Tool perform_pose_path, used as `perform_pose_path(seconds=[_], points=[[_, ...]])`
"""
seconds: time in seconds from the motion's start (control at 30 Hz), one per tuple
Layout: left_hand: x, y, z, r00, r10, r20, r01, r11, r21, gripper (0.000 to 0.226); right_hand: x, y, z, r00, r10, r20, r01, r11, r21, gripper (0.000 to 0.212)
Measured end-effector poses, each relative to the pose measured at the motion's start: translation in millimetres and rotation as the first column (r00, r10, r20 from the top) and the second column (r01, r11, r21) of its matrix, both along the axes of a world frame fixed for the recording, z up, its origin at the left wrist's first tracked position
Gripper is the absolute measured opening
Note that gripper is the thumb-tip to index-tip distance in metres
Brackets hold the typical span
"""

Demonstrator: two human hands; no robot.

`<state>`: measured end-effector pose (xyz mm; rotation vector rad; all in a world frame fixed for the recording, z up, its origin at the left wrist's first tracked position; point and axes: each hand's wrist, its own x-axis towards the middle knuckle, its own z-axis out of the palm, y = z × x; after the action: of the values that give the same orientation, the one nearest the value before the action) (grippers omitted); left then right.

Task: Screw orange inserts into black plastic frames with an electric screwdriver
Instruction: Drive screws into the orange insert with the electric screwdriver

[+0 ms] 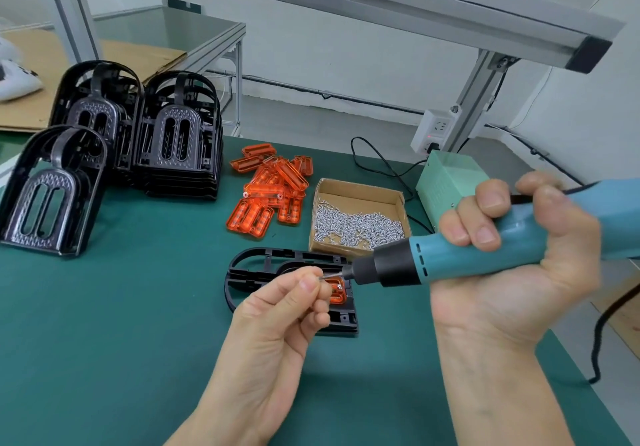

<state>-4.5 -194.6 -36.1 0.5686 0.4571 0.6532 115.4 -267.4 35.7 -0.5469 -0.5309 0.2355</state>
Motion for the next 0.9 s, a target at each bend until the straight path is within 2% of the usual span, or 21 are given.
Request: perform_pose_path(seconds=[0.13, 0.37, 0.5, 0.57, 0.77, 0.9], points=[[1.0, 1.0, -2.3, 1.000, -0.008, 0.029, 0.008, 1.000, -0.028, 0.015, 1.4, 1.1, -3.1, 1.000, 0.003, -0.021, -0.003, 1.000, 0.012, 0.010], [1.5, 6.2, 0.5, 0.987, -0.158, 0.010, 0.158, 0.975, -0.159, 0.009, -1.3, 0.1, -5.0, 0.980, 0.117, 0.162, -0.122, 0.992, 0.021, 0.010], [4.8, 1.4, 6.8, 0.980, -0.177, 0.093, 0.198, 0.918, -0.344, 0.007, -0.5, 1.7, -5.5, 0.992, 0.017, 0.129, -0.020, 1.000, 0.023, 0.015], [6.2, -0.1, 8.3, 0.979, -0.170, 0.110, 0.200, 0.900, -0.388, 0.007, 0.0, 3.0, -5.5, 0.995, -0.023, 0.102, 0.021, 1.000, 0.022, 0.016], [6.4, 1.1, 5.1, 0.984, -0.166, 0.064, 0.178, 0.918, -0.355, 0.015, -0.2, 4.6, -6.5, 0.996, -0.027, 0.083, 0.026, 1.000, 0.018, 0.015], [4.2, 3.7, 4.1, 0.984, -0.150, 0.094, 0.172, 0.935, -0.310, 0.010, 0.1, 5.5, -5.0, 0.996, -0.014, 0.089, 0.012, 1.000, 0.026, 0.016]])
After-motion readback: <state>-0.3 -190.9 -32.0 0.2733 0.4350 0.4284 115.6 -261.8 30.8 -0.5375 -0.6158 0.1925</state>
